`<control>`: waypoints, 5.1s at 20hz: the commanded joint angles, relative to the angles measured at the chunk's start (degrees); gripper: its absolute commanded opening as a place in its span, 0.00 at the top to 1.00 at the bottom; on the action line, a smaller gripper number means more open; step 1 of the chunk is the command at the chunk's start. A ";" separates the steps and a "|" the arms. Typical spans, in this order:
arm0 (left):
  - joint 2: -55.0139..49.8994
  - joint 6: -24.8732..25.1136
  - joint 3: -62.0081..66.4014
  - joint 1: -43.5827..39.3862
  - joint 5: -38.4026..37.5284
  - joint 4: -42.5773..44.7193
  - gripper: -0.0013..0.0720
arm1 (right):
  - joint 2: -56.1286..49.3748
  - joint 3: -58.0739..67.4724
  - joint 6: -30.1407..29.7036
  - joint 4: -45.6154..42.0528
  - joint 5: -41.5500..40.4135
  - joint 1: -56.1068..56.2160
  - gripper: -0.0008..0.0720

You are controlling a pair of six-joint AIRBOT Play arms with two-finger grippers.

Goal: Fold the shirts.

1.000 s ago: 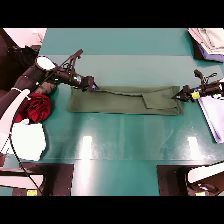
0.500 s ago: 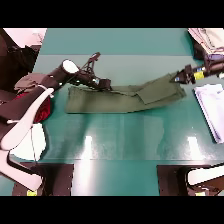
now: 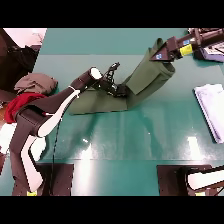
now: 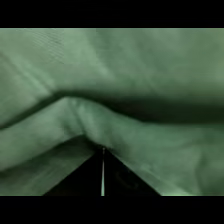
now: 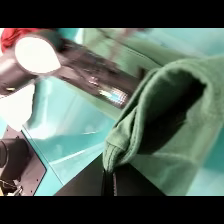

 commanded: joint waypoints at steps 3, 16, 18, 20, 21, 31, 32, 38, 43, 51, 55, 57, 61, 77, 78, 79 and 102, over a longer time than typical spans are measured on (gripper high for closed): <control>-1.09 -0.35 0.94 -0.09 -1.90 0.59 0.95 | 0.00 -0.59 -0.79 0.07 -4.20 5.81 0.96; 14.99 -0.20 6.40 15.69 -21.90 21.42 0.95 | -1.84 -0.72 -3.74 -0.26 -11.34 12.85 0.96; 19.39 -0.13 6.40 20.15 -23.69 23.85 0.95 | -3.87 -0.70 -5.55 -0.22 -13.79 15.80 0.96; 23.37 -0.15 6.40 24.41 -24.87 24.48 0.95 | -7.13 -0.63 -7.52 -0.13 -17.70 20.04 0.96; 25.24 -0.15 6.40 26.40 -25.16 24.50 0.95 | -9.09 -0.61 -9.05 0.28 -20.41 22.64 0.96; 31.06 -0.33 6.40 32.17 -27.39 24.26 0.95 | -16.63 -0.81 -14.29 -4.22 -41.48 36.89 0.31; 31.06 -0.33 6.38 32.17 -27.76 24.28 0.95 | -14.38 -3.19 -14.19 -7.34 -38.16 34.82 0.31; 31.04 -0.33 6.38 32.17 -27.63 24.00 0.95 | -3.26 -22.56 -10.43 -13.55 -25.18 15.45 0.31; 31.02 -0.20 6.38 32.17 -27.08 24.02 0.95 | -5.51 -31.45 -7.41 0.24 -25.62 4.35 0.01; 31.02 -0.13 6.38 32.17 -26.73 24.02 0.95 | -21.38 -19.87 -7.63 6.78 -19.28 11.30 0.01; 31.02 -0.13 6.38 32.17 -26.77 24.00 0.95 | -26.93 -13.73 -7.65 13.38 -19.71 15.45 0.14; 31.02 -0.13 6.38 32.17 -27.15 23.67 0.95 | -27.43 -12.76 -7.87 13.64 -21.16 16.46 0.44; 31.02 -0.13 5.73 32.15 -27.17 21.33 0.95 | -25.77 -12.76 -10.69 13.16 -19.43 15.26 0.96; 31.02 1.33 3.61 16.11 -25.53 18.99 0.95 | 15.91 -38.84 -1.99 -6.93 -32.83 -32.09 0.96; 31.02 1.31 3.61 15.39 -24.70 18.97 0.95 | 17.00 -39.95 -1.99 -6.99 -33.40 -35.60 0.96; 31.02 1.33 3.61 14.60 -23.61 18.97 0.95 | 17.73 -40.72 -2.01 -7.17 -33.79 -38.97 0.96; 31.02 1.42 3.61 12.70 -21.35 18.93 0.95 | 24.37 -30.38 -4.79 -15.69 -13.29 -57.07 0.96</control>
